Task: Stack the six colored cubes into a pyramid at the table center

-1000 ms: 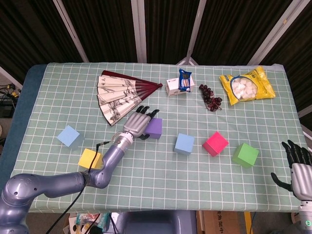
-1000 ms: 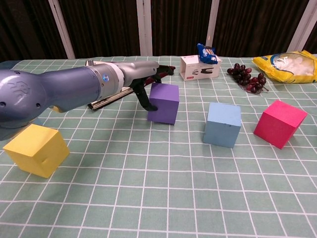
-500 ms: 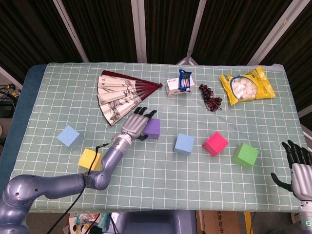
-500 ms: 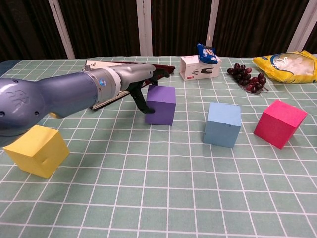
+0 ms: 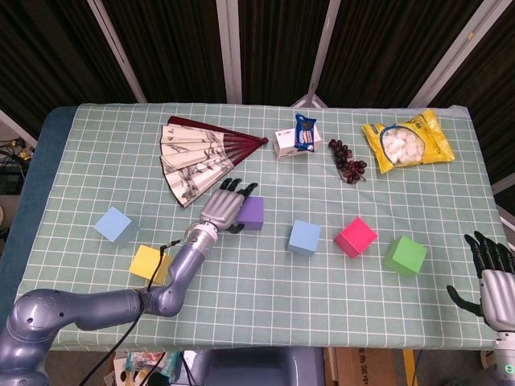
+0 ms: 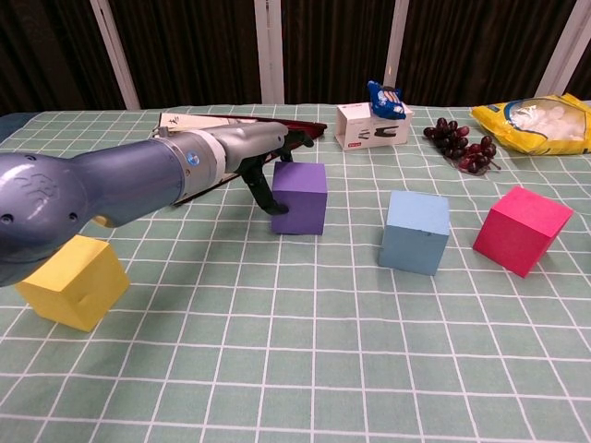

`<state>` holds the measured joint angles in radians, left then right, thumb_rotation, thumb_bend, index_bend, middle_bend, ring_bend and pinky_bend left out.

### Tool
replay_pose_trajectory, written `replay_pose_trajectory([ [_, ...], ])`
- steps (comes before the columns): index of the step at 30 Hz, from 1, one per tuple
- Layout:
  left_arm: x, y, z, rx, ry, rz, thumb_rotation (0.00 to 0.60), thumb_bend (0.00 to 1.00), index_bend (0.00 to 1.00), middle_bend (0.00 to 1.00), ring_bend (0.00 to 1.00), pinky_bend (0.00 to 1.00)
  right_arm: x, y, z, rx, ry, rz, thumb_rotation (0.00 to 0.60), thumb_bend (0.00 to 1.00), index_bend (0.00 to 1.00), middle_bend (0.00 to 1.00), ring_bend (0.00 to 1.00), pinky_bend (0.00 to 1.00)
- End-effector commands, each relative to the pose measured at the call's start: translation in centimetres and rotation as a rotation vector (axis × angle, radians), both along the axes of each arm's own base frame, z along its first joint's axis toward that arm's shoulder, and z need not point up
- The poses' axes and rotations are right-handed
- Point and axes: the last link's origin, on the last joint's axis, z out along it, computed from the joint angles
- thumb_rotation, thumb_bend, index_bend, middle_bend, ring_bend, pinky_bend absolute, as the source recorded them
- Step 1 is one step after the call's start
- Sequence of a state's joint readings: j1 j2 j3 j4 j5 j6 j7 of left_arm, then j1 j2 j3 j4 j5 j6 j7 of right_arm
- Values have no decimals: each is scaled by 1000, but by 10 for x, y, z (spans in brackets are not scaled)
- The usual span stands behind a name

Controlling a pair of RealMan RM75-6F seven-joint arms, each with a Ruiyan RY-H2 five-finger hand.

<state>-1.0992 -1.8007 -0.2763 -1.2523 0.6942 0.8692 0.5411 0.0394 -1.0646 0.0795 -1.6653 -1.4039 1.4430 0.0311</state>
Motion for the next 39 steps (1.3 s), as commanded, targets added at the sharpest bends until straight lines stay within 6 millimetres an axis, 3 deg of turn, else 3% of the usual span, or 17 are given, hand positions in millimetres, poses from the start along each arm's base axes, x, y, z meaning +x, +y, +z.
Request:
replay_pose_trajectory([
  [1, 0, 0, 0, 0, 2, 1, 600, 400, 0, 271, 55, 18, 0, 0, 0, 0, 0, 0, 600, 280, 0, 0, 0, 36],
  [14, -3, -1, 1, -8, 15, 10, 600, 347, 0, 200, 53, 16, 0, 0, 0, 1, -1, 3, 600, 280, 0, 0, 0, 36],
  [26, -5, -3, 10, -1, -2, 20, 600, 212, 0, 61, 32, 1, 0, 1, 0, 4, 0, 3, 600, 280, 0, 0, 0, 36],
  [34, 1, -8, 49, 60, -102, -3, 600, 209, 0, 52, 31, 0, 1, 1, 0, -1, 0, 4, 600, 280, 0, 0, 0, 36],
  [39, -14, -19, 80, 130, -94, -25, 600, 203, 0, 50, 31, 0, 1, 1, 1, -3, -6, 4, 600, 279, 0, 0, 0, 36],
])
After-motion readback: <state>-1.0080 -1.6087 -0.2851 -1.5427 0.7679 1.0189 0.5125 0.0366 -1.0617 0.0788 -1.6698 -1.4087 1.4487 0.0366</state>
